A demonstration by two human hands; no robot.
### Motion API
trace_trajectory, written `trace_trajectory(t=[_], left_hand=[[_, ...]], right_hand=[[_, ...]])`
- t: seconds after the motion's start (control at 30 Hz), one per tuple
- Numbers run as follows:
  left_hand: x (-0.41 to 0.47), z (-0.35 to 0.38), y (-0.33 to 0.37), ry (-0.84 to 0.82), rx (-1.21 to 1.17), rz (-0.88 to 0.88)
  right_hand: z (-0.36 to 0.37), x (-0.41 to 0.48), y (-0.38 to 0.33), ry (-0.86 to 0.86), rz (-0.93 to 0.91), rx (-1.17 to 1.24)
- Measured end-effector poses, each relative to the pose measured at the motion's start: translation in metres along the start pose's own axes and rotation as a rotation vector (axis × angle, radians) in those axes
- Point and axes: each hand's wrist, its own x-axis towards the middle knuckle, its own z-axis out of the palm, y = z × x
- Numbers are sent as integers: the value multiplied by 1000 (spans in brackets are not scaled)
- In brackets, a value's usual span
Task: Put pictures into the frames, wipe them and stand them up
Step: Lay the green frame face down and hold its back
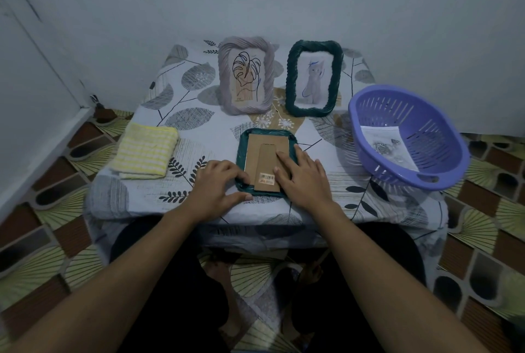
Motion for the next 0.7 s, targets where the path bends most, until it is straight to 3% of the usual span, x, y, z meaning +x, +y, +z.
trace_trajectory(t=[0.33, 0.47, 0.7], left_hand=[[5, -9, -1, -146, -92, -35], [16, -12, 2, -107, -114, -128], [42, 9, 13, -82, 263, -272]], right_hand=[[0, 0, 1, 2, -2, 3], [0, -1, 1, -8, -5, 7], [-1, -2, 0, -7, -10, 12]])
